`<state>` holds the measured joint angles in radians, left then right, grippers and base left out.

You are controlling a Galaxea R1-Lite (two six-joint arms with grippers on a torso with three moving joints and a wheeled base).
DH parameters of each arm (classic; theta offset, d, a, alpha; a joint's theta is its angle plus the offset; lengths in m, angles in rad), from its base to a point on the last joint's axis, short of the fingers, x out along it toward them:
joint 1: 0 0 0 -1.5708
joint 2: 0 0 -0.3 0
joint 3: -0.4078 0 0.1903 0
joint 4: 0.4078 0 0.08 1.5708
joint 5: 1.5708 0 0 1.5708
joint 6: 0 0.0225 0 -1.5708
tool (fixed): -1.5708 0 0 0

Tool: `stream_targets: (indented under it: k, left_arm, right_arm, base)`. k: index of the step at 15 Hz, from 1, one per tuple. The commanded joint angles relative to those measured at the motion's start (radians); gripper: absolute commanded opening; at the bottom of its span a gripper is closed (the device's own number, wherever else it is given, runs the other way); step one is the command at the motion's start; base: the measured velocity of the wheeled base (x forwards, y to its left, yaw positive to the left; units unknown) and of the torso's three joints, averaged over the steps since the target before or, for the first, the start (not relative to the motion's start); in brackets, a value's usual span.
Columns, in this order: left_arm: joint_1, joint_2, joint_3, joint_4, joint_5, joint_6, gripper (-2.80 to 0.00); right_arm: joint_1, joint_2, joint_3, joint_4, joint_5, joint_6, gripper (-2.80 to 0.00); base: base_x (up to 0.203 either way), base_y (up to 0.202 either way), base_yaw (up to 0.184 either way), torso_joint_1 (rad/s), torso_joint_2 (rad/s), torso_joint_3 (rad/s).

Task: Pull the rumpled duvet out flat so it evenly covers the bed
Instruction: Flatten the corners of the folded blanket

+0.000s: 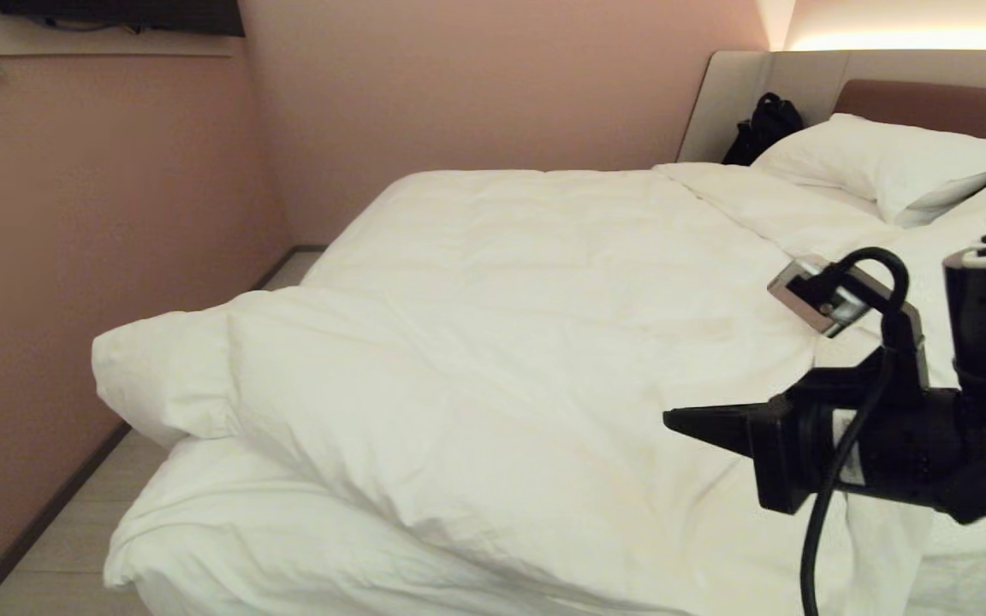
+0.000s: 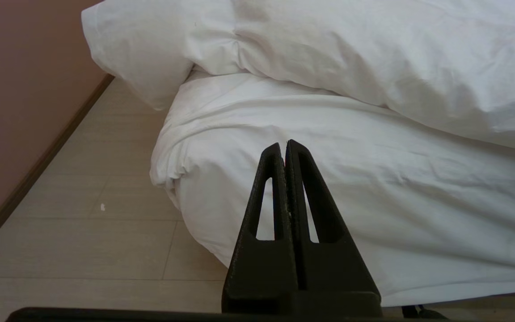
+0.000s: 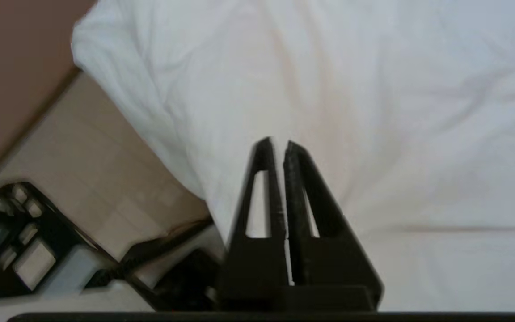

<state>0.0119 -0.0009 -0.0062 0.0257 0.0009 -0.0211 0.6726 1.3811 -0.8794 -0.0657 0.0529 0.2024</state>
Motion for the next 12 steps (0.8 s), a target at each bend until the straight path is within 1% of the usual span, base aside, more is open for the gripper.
stream_targets:
  k: [1, 4, 7, 12]
  left_arm:
    - [0.000, 0.001, 0.000, 0.000, 0.001, 0.000, -2.80]
    - [0.000, 0.001, 0.000, 0.000, 0.001, 0.000, -2.80]
    - [0.000, 0.001, 0.000, 0.000, 0.001, 0.000, -2.80]
    - [0.000, 0.001, 0.000, 0.000, 0.001, 0.000, -2.80]
  right_arm:
    - [-0.005, 0.105, -0.055, 0.001, -0.038, 0.085, -2.80]
    - [-0.005, 0.194, -0.127, 0.041, -0.065, 0.101, -2.80]
    - [-0.005, 0.271, -0.192, 0.077, -0.068, 0.109, -2.80]
    - [-0.005, 0.335, -0.267, 0.157, -0.082, 0.216, -2.80]
  base:
    - [0.000, 0.000, 0.000, 0.000, 0.00, 0.000]
    - [0.000, 0.000, 0.000, 0.000, 0.00, 0.000]
    - [0.000, 0.000, 0.000, 0.000, 0.00, 0.000]
    - [0.000, 0.000, 0.000, 0.000, 0.00, 0.000]
